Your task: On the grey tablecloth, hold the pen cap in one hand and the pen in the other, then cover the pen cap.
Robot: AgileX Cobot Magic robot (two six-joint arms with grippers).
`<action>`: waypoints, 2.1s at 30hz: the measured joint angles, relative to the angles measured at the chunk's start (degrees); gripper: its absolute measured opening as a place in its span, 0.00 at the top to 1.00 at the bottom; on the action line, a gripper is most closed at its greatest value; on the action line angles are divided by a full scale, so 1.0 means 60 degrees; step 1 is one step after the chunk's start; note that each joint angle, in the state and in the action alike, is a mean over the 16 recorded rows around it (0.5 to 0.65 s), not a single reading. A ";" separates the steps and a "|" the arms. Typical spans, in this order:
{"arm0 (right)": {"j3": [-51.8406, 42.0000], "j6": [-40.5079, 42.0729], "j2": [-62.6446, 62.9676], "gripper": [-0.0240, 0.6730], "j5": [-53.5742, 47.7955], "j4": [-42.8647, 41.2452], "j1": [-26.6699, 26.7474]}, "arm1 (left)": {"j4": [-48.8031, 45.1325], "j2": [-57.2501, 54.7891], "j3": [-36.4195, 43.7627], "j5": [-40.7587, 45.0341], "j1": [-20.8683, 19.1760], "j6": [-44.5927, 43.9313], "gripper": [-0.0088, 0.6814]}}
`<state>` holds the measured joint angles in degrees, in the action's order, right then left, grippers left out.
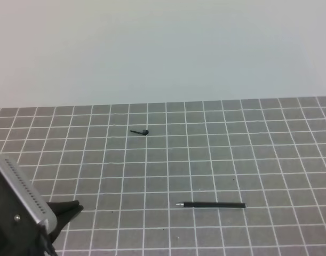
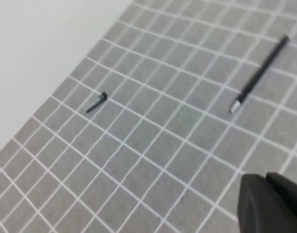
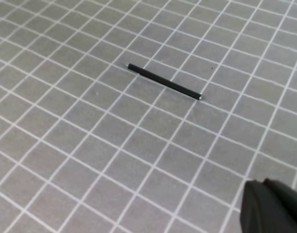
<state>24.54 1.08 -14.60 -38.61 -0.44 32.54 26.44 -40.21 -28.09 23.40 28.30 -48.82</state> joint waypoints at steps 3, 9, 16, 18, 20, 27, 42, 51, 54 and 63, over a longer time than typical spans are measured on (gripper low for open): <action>-0.0155 -0.0086 0.0141 0.96 0.0120 0.0105 0.0000 | 0.0284 0.0000 0.0140 -0.0319 0.0000 -0.0119 0.99; -0.0369 -0.0179 0.0208 0.96 0.0325 0.0296 0.0000 | 0.0808 0.0000 0.0391 -0.0844 0.0000 -0.0378 0.99; -0.0447 -0.0179 0.0209 0.96 0.0423 0.0404 0.0000 | 0.1202 0.0000 0.0422 -0.0903 0.0000 -0.0535 0.99; -0.0449 -0.0179 0.0209 0.96 0.0407 0.0404 0.0000 | 0.1357 0.0000 0.0422 -0.0900 0.0000 -0.0547 0.99; -0.0450 -0.0179 0.0209 0.96 0.0390 0.0404 0.0000 | 0.1547 0.0000 0.0422 -0.0895 0.0000 -0.0552 0.99; -0.0452 -0.0179 0.0209 0.96 0.0384 0.0404 0.0000 | 0.2478 0.0000 0.0422 -0.0881 0.0000 -0.0563 0.99; -0.0452 -0.0179 0.0209 0.96 0.0384 0.0404 0.0000 | 0.4057 0.0068 0.0422 -0.0913 -0.0019 -0.0568 0.99; -0.0452 -0.0179 0.0209 0.96 0.0384 0.0404 0.0000 | 0.4059 0.0988 0.0422 -0.0950 -0.0838 -0.0631 0.99; -0.0452 -0.0179 0.0209 0.96 0.0384 0.0404 0.0000 | 0.4008 0.1536 0.0423 -0.0947 -0.1403 -0.0678 0.99; -0.0452 -0.0179 0.0209 0.96 0.0384 0.0404 0.0000 | 0.3853 0.3290 0.0637 -0.0900 -0.3458 -0.0800 0.99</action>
<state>21.83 0.00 -13.35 -36.30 1.99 32.54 49.56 -20.47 -24.27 18.00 7.55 -53.62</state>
